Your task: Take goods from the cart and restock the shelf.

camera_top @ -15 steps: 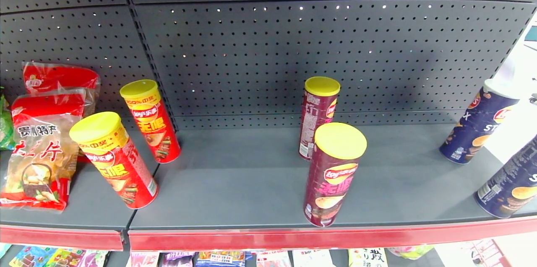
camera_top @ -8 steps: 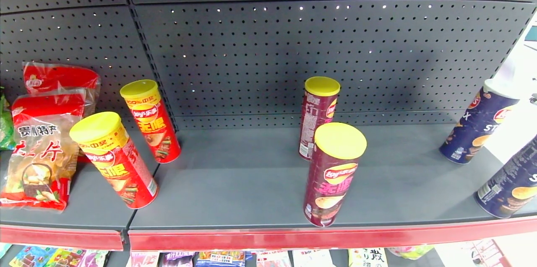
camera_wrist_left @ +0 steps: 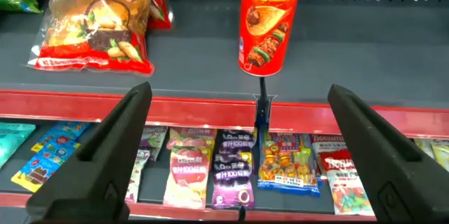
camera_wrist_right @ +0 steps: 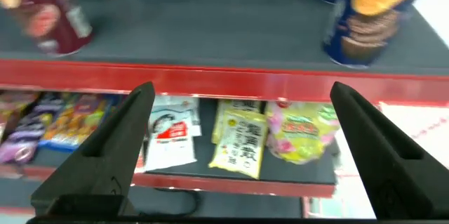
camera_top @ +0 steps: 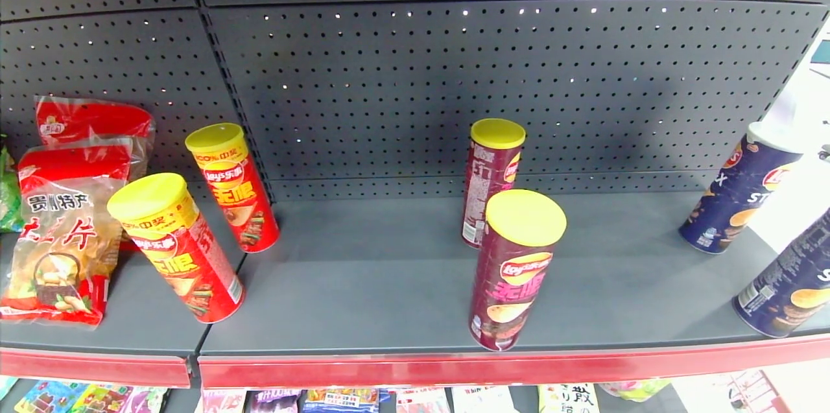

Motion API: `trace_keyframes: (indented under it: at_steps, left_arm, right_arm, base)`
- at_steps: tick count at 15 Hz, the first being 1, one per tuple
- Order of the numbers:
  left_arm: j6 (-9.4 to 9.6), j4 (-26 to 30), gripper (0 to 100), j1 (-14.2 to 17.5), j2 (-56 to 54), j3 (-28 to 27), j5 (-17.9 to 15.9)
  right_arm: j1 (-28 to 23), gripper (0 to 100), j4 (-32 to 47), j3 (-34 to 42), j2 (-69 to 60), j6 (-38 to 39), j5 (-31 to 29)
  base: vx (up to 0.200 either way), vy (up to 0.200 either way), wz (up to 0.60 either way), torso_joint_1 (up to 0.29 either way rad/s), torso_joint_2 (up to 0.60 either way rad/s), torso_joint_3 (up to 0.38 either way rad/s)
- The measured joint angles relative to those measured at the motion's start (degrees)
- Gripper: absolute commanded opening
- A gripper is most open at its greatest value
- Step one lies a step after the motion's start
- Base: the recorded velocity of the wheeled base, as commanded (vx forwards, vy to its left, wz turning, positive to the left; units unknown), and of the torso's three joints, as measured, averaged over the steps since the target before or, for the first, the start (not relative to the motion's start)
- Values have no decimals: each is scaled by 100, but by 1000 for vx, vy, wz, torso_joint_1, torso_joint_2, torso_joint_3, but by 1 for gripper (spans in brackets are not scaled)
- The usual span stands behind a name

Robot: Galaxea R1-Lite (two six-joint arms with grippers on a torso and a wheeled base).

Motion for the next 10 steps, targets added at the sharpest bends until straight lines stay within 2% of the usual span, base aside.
trace_keyframes:
  at_steps: [2, 4, 6, 7, 9, 10]
  left_arm:
    - [-7, 0, 100, 7, 0, 2, 156]
    - [-79, 0, 100, 11, 2, 5, 123]
    - [-161, 0, 100, 7, 2, 5, -238]
    - [-166, 0, 100, 5, 2, 5, -446]
    - [-166, -2, 100, 7, 2, 0, -396]
    - [-172, -2, 100, 5, 2, 0, -213]
  right_arm:
    - [-514, 100, 0, -2, 37, 1, 39]
    - [-714, 100, 0, -2, 9, 1, 233]
    - [-618, 100, 2, -2, -27, 9, 255]
    - [-386, 100, 0, -2, -44, 11, 238]
    - [-82, 100, 0, 0, -96, 4, 206]
    - [-72, 100, 0, 0, -173, 15, 217]
  base:
    - [0, 0, 0, 0, 0, 0]
    - [0, 0, 0, 0, 0, 0]
    - [0, 0, 0, 0, 0, 0]
    - [0, 0, 0, 0, 0, 0]
    - [0, 0, 0, 0, 0, 0]
    - [0, 0, 0, 0, 0, 0]
